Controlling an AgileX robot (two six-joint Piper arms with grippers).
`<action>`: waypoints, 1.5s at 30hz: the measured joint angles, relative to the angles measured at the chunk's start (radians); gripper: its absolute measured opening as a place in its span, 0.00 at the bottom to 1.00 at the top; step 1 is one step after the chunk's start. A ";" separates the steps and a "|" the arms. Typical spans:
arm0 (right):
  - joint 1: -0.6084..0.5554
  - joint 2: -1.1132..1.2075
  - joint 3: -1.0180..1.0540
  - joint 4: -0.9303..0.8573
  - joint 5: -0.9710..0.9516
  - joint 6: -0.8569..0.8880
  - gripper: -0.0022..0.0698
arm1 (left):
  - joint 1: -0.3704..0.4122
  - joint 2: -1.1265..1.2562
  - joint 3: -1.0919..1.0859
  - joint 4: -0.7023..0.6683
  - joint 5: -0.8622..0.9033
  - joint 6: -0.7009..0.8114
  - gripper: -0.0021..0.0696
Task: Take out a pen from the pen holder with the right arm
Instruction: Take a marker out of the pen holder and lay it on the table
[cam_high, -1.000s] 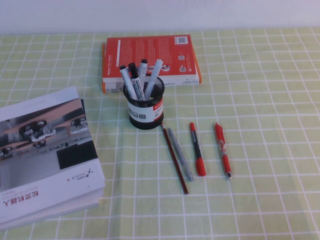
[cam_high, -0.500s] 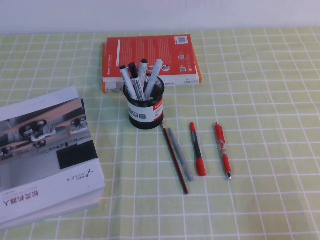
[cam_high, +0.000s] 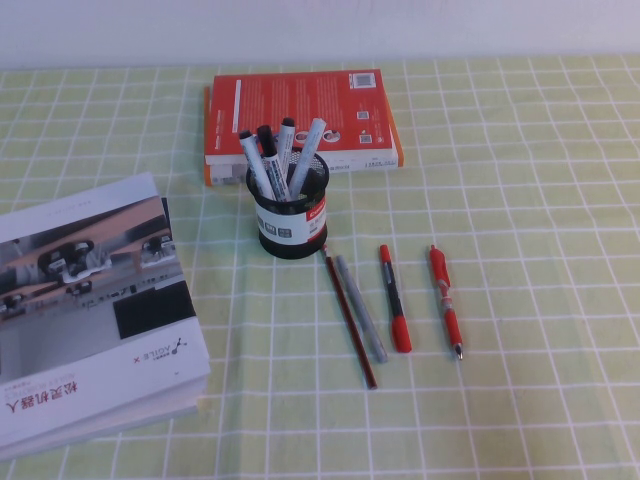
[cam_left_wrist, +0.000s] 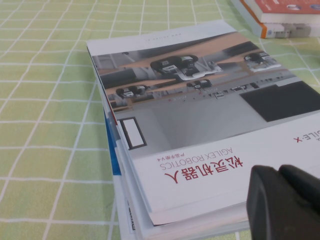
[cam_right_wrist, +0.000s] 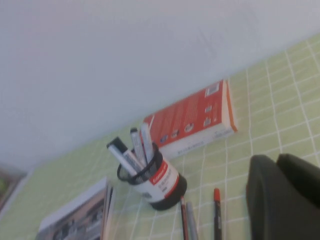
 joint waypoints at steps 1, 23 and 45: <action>0.000 0.043 -0.030 -0.023 0.018 0.000 0.01 | 0.000 0.000 0.000 0.000 0.000 0.000 0.02; 0.212 0.871 -0.516 -0.281 0.042 -0.018 0.01 | 0.000 0.000 0.000 0.000 0.000 0.000 0.02; 0.626 1.243 -0.804 -0.822 -0.185 0.573 0.02 | 0.000 0.000 0.000 0.000 0.000 0.000 0.02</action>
